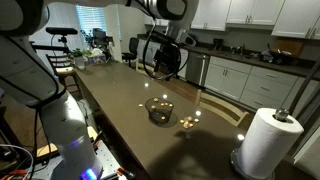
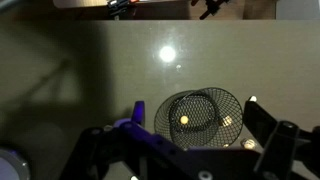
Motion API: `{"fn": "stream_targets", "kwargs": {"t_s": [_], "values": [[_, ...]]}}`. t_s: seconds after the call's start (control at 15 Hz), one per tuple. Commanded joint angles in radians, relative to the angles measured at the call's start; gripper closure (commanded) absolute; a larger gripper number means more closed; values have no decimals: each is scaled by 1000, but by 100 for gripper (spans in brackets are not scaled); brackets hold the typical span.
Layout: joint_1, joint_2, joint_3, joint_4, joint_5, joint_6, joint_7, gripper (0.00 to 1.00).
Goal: Pick up the black basket then place it down again
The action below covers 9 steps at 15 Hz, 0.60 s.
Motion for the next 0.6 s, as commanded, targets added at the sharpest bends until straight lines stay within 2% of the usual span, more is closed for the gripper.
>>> {"fn": "stream_targets", "kwargs": {"t_s": [0.0,0.53], "values": [[-24,3,20,3,4,-2,-5,0],[-24,9,19,4,6,6,-5,0]]}}
